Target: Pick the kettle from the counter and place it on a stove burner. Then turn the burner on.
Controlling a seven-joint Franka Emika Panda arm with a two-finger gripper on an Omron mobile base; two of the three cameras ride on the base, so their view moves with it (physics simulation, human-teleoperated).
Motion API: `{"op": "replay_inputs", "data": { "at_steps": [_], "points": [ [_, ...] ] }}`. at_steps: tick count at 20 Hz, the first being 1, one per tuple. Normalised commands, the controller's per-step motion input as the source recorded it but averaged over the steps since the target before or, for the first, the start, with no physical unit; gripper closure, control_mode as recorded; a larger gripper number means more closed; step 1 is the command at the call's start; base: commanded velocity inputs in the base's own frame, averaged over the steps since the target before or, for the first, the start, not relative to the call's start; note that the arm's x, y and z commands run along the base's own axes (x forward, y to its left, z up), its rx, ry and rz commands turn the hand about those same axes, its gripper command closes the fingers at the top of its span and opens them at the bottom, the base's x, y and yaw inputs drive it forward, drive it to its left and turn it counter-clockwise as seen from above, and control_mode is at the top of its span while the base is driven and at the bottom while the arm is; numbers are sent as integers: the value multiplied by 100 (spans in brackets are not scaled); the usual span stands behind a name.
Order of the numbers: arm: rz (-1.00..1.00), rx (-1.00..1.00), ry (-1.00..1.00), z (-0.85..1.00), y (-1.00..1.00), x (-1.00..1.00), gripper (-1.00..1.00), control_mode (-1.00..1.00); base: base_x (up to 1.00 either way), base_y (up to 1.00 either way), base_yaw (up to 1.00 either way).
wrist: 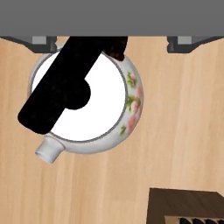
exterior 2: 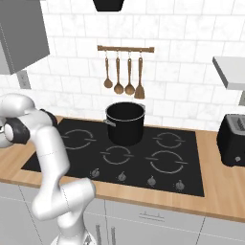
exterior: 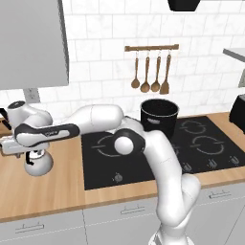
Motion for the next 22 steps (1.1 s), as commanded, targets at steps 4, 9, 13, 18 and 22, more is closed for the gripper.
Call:
{"op": "replay_inputs", "data": {
  "at_steps": [4,9,13,18,22],
  "points": [
    [-7,0,-2,-1,2,1,-100,-100,0,0,0],
    [-6,0,0,-1,0,0,-100,-100,0,0,0],
    [0,0,0,0,0,0,-100,-100,0,0,0],
    [0,0,0,0,0,0,100,-100,0,0,0],
    [0,0,0,0,0,-7,100,-100,0,0,0]
  ]
}}
